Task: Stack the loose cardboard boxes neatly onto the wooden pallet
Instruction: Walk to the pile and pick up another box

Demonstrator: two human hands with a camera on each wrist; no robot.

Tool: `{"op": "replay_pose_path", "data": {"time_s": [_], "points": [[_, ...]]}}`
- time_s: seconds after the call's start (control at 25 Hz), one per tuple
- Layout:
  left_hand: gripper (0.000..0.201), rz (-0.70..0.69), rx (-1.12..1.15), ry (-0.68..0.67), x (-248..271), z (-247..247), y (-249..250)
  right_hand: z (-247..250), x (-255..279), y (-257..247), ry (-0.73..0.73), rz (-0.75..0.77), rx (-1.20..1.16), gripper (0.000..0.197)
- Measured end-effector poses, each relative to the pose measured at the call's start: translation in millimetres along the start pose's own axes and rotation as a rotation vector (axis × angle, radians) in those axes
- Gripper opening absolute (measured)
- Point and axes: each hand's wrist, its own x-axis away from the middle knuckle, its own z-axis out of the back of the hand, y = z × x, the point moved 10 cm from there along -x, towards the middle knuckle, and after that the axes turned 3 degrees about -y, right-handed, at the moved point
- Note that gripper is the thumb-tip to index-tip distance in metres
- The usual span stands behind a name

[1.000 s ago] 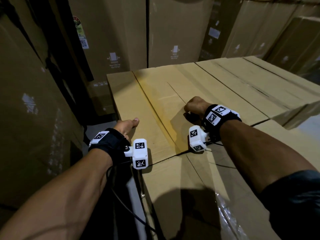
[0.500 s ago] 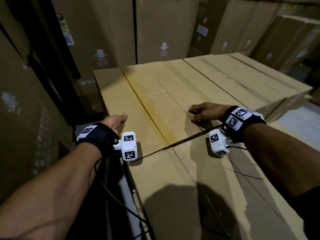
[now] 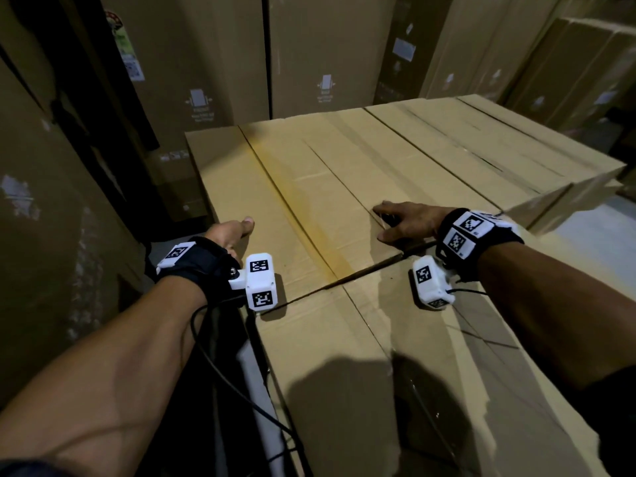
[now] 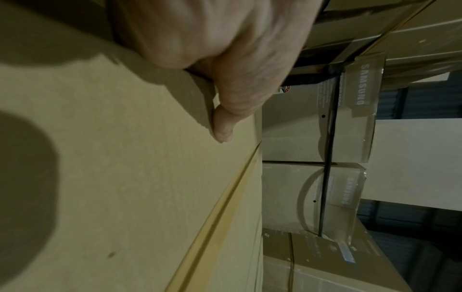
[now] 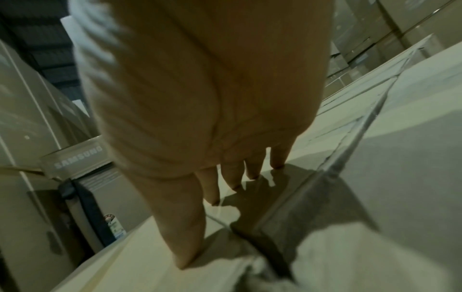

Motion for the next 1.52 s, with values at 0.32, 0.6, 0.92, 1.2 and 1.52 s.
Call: {"op": "replay_pose_path", "data": {"time_s": [0.32,0.6,0.92,1.2,1.52], "points": [[0.063,-0.013,-0.012,-0.014,-4,0,0,2,-2,2,-0.001,-0.01,0.039,0.079],[0.081,-0.032,0.002,0.05,-4,8,-6,-4,3,0,0.024,-0.043,0.039,0.079],[0.148,0.031,-0.06,-0.024,-110,17,-52,-4,35,1,0.06,-0.132,-0.104,0.067],[0.097,-0.135,-0.029,0.014,-6,14,-26,-8,69,13,0.196,-0.16,-0.313,0.055],[0.074,-0.339,-0.56,0.115,180,0,1,-23,166,14,0.227,-0.132,-0.332,0.054]]}}
